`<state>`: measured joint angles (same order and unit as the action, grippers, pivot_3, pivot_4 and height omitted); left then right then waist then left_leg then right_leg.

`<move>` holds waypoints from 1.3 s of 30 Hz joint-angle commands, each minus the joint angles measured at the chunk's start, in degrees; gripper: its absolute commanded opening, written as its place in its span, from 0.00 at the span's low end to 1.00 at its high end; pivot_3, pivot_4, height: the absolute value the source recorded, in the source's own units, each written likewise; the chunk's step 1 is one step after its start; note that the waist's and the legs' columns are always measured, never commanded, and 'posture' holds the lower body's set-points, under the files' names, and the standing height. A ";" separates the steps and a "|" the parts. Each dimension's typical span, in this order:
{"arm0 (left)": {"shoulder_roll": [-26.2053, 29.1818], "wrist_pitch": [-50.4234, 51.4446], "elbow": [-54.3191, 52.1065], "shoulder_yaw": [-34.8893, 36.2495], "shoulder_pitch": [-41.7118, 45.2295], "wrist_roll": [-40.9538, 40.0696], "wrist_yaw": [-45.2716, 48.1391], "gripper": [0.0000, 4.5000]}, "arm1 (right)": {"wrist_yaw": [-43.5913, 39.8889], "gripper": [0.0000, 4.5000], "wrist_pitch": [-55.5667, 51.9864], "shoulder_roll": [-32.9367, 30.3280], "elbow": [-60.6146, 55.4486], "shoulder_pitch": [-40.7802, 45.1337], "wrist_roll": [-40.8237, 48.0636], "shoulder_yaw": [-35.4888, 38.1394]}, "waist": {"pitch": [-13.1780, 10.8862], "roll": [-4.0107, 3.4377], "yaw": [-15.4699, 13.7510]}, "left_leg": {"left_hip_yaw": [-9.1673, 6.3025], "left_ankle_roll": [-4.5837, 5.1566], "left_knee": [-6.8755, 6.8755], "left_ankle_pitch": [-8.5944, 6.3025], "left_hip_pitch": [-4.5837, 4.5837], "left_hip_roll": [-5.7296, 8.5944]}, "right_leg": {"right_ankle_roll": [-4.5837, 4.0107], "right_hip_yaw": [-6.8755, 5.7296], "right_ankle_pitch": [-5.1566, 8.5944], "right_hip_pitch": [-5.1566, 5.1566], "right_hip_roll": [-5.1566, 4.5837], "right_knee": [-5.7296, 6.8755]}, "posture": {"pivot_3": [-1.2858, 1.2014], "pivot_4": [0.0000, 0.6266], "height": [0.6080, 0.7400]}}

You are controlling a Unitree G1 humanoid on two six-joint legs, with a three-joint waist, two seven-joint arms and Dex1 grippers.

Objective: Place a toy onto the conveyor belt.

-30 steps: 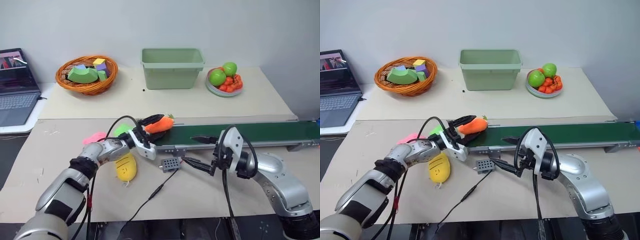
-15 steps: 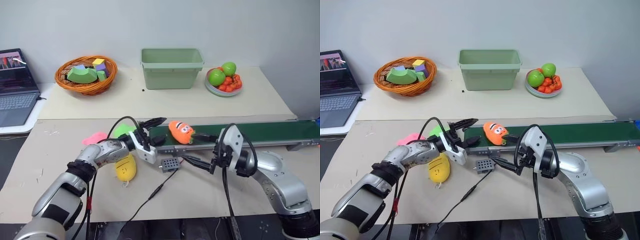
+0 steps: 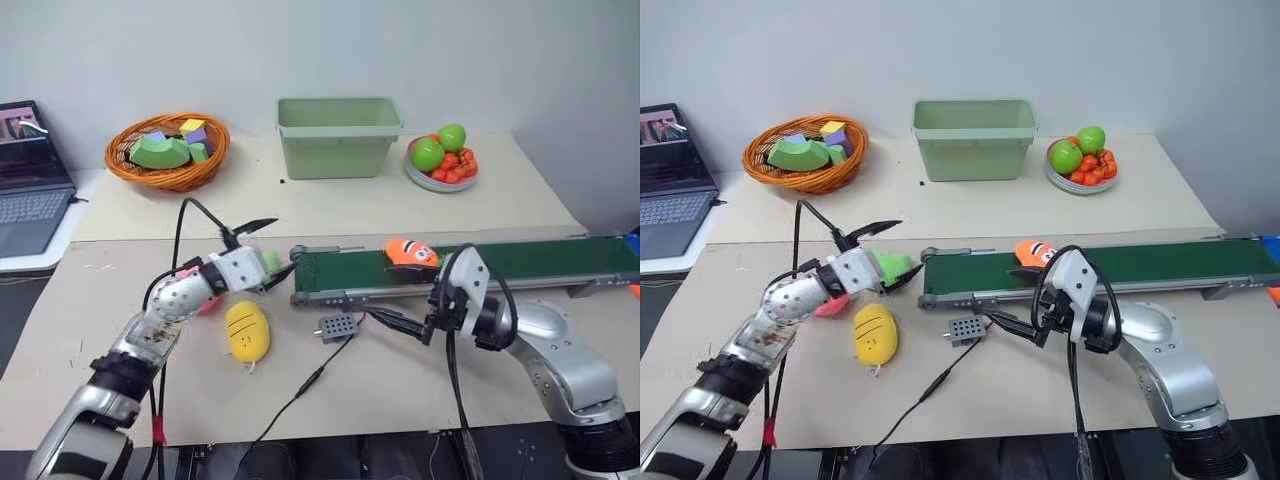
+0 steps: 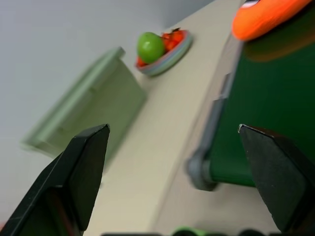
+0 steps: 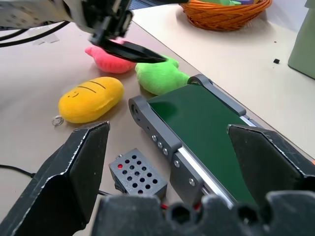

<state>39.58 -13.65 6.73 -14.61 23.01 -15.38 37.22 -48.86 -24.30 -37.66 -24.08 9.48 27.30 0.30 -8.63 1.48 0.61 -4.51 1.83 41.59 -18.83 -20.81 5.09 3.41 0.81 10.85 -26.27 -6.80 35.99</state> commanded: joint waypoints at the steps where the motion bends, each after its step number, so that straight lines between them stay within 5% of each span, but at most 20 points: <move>1: 3.33 18.31 -12.66 5.29 -3.17 -18.35 9.43 1.00 | -0.85 1.00 0.94 -0.43 0.02 1.54 0.32 1.05 | 0.00 -0.01 0.17 | 0.00 0.00 0.04 0.00 0.01 0.00 | 0.00 0.01 0.00 0.01 0.00 0.03 | 0.52 0.24 0.91; 6: 6.22 30.38 -19.88 9.50 -6.56 -26.60 14.88 1.00 | -1.31 1.00 1.18 -0.19 0.89 2.19 -0.04 0.85 | -0.01 -0.02 0.17 | 0.03 0.06 0.05 -0.03 0.30 -0.02 | 0.00 0.12 0.00 0.21 0.05 0.12 | 0.52 0.24 0.91; 23: 4.92 33.01 -27.23 16.15 -12.61 -20.22 14.30 1.00 | -3.26 1.00 1.50 -0.06 2.95 3.92 -0.47 -0.15 | -0.02 -0.03 0.05 | 0.08 0.01 -0.12 -0.03 0.33 -0.05 | -0.02 0.22 0.00 0.21 0.09 -0.02 | 0.52 0.24 0.91; 39: 0.83 34.70 -22.44 15.65 -8.33 -14.74 11.90 1.00 | -3.81 1.00 1.36 0.39 3.01 4.18 -0.91 -0.23 | -0.02 -0.03 0.09 | 0.10 -0.01 -0.22 -0.01 0.34 -0.05 | -0.02 0.23 0.00 0.18 0.09 -0.07 | 0.52 0.24 0.91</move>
<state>40.55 21.50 -15.79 0.01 13.57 -30.79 49.41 -52.45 -24.17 -37.41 -19.72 12.77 26.00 -0.48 -8.65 1.45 0.70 -4.41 1.82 41.35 -18.84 -20.48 5.04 3.38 1.04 10.85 -26.10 -6.71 35.92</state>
